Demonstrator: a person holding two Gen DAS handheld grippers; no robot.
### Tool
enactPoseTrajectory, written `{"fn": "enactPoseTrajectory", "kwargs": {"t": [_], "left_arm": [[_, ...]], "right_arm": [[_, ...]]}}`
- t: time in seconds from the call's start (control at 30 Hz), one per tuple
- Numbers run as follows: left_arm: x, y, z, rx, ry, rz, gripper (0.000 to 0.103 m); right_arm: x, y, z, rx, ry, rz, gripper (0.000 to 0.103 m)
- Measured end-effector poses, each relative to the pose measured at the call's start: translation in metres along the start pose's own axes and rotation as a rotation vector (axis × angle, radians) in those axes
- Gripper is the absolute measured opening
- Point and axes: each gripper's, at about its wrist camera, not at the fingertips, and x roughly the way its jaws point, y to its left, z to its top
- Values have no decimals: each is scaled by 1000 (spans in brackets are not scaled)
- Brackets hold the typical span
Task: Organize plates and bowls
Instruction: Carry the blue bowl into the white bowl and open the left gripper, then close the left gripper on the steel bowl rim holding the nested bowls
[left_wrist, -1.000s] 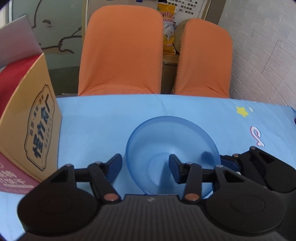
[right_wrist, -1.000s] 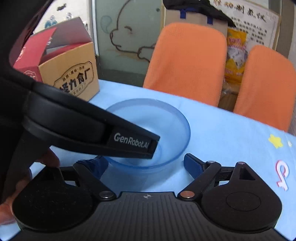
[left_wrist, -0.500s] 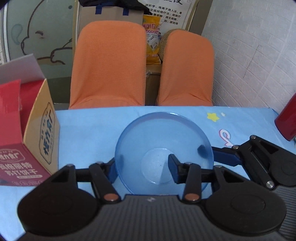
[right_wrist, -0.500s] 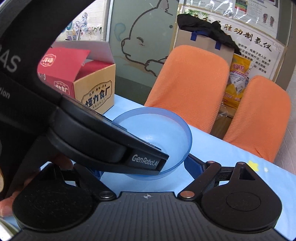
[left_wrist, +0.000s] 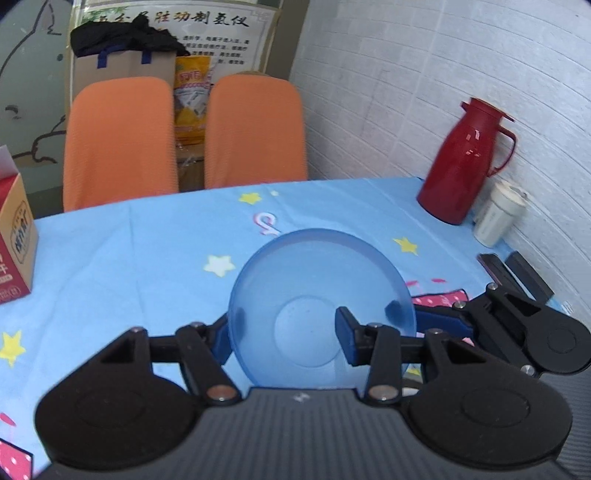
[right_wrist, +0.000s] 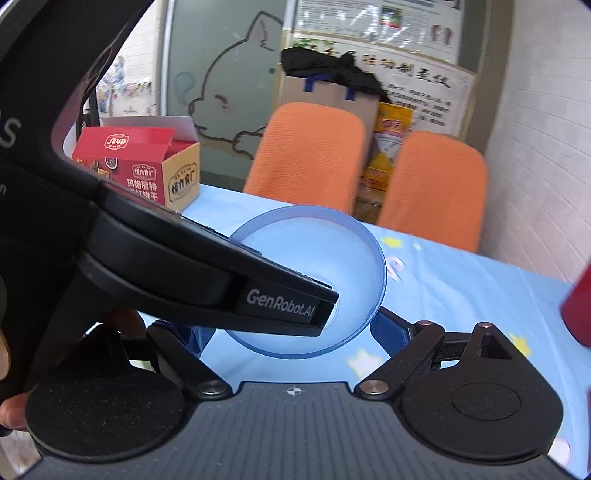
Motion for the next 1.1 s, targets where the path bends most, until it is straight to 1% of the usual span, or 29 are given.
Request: {"fn": "enactPoseTrajectory", "kwargs": {"t": [0.13, 0.2, 0.33, 0.5, 0.53, 0.6, 0.67, 0.73, 0.83, 0.9, 1.0, 1.03, 1.1], "left_arm": [[-1, -35, -30, 0, 46, -46, 43], [2, -49, -46, 16, 77, -45, 43], [10, -63, -64, 36, 129, -28, 44], [19, -66, -69, 52, 170, -22, 52], [21, -67, -69, 55, 174, -19, 53], [23, -67, -69, 64, 176, -16, 66], [20, -65, -68, 62, 169, -23, 71], [15, -64, -65, 56, 149, -40, 73], [0, -62, -61, 43, 110, -47, 73], [-13, -60, -60, 33, 70, -42, 73], [-28, -60, -60, 9, 15, -12, 73], [-30, -59, -60, 1, 7, -10, 73], [-31, -58, -62, -4, 5, 4, 73]], "right_arm": [[-25, -8, -32, 39, 1, -51, 78], [-30, -10, -46, 56, 10, -64, 78], [-40, -8, -66, 40, 31, -73, 78], [-39, -19, -77, 83, 40, -26, 78], [-40, -22, -80, 95, 40, -19, 78], [-35, -29, -80, 121, 46, -6, 78], [-36, -32, -85, 139, 51, 10, 78], [-43, -36, -90, 152, 50, 29, 78], [-60, -38, -97, 160, 55, 20, 78], [-76, -40, -105, 163, 43, 10, 78], [-88, -47, -110, 199, 13, -14, 78], [-90, -50, -111, 218, 1, -19, 79], [-87, -56, -113, 252, 4, -24, 79]]}}
